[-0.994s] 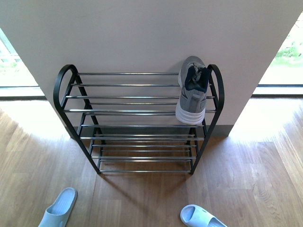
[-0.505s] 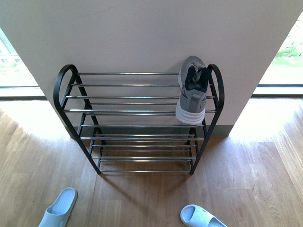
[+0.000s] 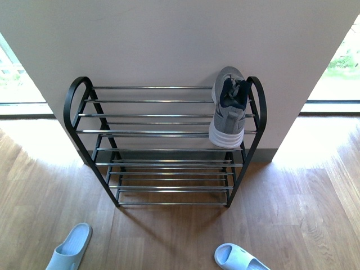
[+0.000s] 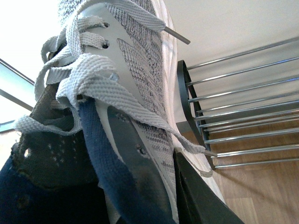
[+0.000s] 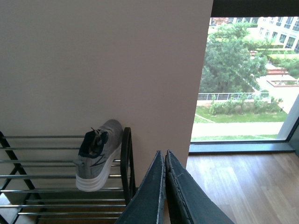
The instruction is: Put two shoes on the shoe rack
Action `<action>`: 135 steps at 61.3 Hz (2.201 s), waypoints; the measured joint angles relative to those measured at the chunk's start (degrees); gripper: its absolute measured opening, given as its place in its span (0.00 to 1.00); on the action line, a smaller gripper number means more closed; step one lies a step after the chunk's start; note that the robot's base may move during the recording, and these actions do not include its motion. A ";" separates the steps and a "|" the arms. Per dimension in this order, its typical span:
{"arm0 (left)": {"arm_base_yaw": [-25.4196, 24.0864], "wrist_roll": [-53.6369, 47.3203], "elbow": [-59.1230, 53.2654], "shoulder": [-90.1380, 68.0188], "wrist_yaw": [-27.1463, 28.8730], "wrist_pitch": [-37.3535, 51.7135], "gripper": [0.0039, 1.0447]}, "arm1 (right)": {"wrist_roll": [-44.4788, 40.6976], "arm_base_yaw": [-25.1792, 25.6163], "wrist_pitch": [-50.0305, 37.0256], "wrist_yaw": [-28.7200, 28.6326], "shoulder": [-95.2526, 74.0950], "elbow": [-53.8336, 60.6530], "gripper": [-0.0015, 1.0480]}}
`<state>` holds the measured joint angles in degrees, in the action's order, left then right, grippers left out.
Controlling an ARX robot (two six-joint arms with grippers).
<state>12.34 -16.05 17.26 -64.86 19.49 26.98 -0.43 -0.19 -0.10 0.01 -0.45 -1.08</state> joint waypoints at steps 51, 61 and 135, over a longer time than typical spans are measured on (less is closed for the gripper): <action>7.28 7.72 59.65 -66.55 -22.53 -14.32 0.01 | 0.04 0.00 0.07 0.00 0.13 0.00 0.91; 8.66 9.05 73.61 -77.09 -24.22 -18.10 0.01 | 0.04 0.00 0.07 -0.02 0.13 0.00 0.91; 6.86 13.68 59.43 -59.65 -4.13 -5.99 0.91 | 0.04 0.00 0.07 0.00 0.13 0.00 0.91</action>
<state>19.20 -2.37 76.69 -124.51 15.35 20.99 -0.38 -0.19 -0.03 0.01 -0.32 -1.08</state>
